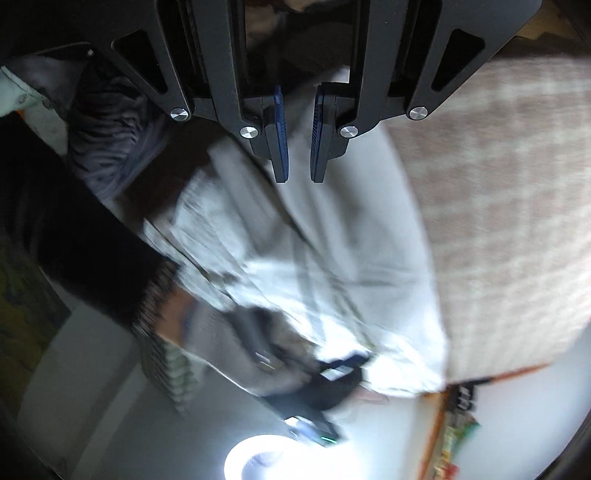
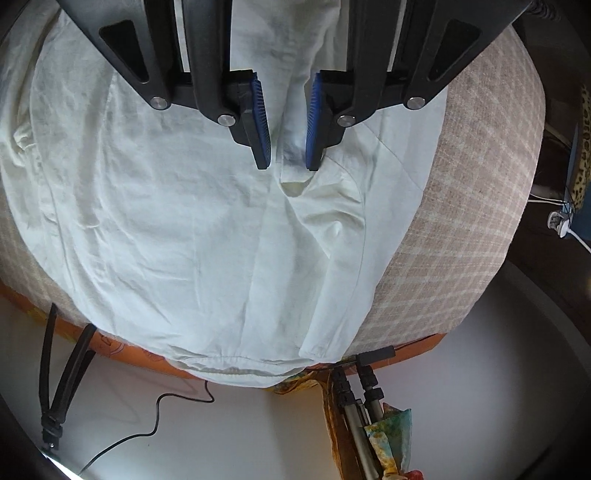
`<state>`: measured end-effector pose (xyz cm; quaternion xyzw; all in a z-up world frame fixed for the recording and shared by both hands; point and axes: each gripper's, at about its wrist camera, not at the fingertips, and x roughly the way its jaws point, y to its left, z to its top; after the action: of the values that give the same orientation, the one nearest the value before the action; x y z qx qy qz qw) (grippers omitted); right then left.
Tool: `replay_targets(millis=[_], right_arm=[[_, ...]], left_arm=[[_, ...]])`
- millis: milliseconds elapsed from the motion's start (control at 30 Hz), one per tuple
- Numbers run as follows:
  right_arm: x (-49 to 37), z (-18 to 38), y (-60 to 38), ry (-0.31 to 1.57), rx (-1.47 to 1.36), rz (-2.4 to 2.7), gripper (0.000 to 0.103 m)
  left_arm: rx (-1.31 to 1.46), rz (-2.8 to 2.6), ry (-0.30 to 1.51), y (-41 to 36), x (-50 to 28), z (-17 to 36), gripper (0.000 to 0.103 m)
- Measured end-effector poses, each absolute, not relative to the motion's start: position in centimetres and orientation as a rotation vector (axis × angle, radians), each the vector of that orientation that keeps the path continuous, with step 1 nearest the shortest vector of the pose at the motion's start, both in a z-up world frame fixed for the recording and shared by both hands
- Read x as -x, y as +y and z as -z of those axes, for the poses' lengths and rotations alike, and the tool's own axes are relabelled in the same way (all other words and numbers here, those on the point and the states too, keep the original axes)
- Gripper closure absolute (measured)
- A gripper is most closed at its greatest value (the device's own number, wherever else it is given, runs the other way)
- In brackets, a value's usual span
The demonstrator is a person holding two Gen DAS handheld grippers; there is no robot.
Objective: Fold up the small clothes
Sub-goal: 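Open both grippers and move the right gripper to the shirt's other long side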
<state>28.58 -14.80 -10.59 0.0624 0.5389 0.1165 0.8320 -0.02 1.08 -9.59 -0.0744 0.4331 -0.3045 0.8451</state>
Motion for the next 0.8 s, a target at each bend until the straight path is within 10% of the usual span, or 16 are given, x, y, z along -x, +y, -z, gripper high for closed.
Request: replay_targets(millis=[333, 467, 800], right_arm=[[-22.3, 4.6, -21.5, 0.937, -0.207, -0.234, 0.067], [-20.1, 3.6, -25.3, 0.908, -0.257, -0.19, 0.067], [-14.6, 2.9, -34.7, 0.889, -0.304, -0.04, 0.064]], left_arm=[[0.16, 0.555, 0.873, 2.3, -1.2, 9.2, 0.092], [0.144, 0.571, 0.876, 1.1, -1.3, 9.0, 0.072], [0.083, 0.647, 0.894, -2.9, -2.1, 8.1, 0.067]])
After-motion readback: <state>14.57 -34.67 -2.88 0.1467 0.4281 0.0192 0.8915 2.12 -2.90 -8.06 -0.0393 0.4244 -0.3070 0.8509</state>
